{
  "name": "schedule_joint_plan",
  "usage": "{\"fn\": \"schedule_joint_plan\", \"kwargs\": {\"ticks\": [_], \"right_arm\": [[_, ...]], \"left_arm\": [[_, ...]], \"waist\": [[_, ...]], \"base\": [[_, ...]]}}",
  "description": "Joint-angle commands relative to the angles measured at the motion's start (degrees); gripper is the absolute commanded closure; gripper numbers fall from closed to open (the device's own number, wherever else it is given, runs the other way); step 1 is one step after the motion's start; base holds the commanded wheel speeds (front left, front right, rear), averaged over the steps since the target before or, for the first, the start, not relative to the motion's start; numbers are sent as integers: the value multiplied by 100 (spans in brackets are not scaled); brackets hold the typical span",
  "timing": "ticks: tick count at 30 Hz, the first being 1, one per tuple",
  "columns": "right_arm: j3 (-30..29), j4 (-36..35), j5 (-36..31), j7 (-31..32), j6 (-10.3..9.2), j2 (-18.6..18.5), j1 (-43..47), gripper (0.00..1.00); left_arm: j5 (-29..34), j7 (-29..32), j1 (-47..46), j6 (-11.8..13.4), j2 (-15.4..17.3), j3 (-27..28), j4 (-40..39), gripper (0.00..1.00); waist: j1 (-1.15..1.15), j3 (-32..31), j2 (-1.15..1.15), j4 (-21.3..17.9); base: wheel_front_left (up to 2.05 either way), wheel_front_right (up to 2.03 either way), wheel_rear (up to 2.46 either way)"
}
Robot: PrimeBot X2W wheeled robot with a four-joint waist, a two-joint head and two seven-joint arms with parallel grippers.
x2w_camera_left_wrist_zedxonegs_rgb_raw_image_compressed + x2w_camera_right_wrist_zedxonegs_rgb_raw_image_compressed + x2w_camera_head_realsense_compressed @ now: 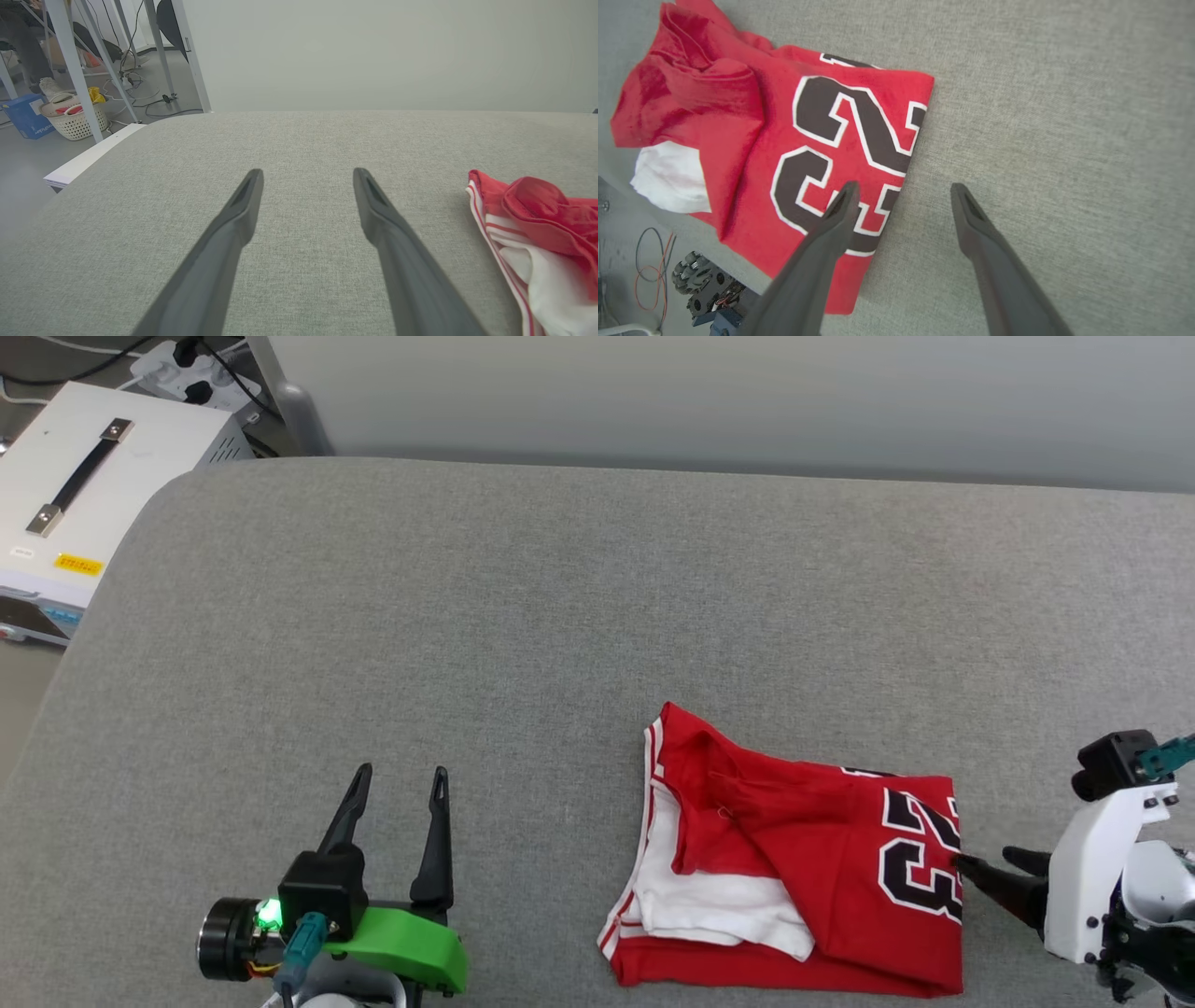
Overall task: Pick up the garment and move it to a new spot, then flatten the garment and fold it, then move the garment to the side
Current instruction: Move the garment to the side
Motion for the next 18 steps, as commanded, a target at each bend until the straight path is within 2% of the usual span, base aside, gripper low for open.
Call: {"fn": "schedule_joint_plan", "kwargs": {"ticks": [1, 10, 18], "right_arm": [[69, 84, 93, -1, -4, 74, 53, 0], [553, 647, 525, -216, -4, 496, -136, 0], [1113, 881, 685, -593, -4, 594, -258, 0]], "left_arm": [[4, -33, -123, -1, -30, -6, 3, 0], [-9, -33, -321, 14, -36, -57, 43, 0], [-34, -33, -385, 36, -39, -58, 57, 0]], "waist": [[0, 103, 0, 67], [0, 315, 0, 219], [0, 381, 0, 311]], "base": [[0, 0, 0], [0, 0, 0], [0, 0, 0]]}}
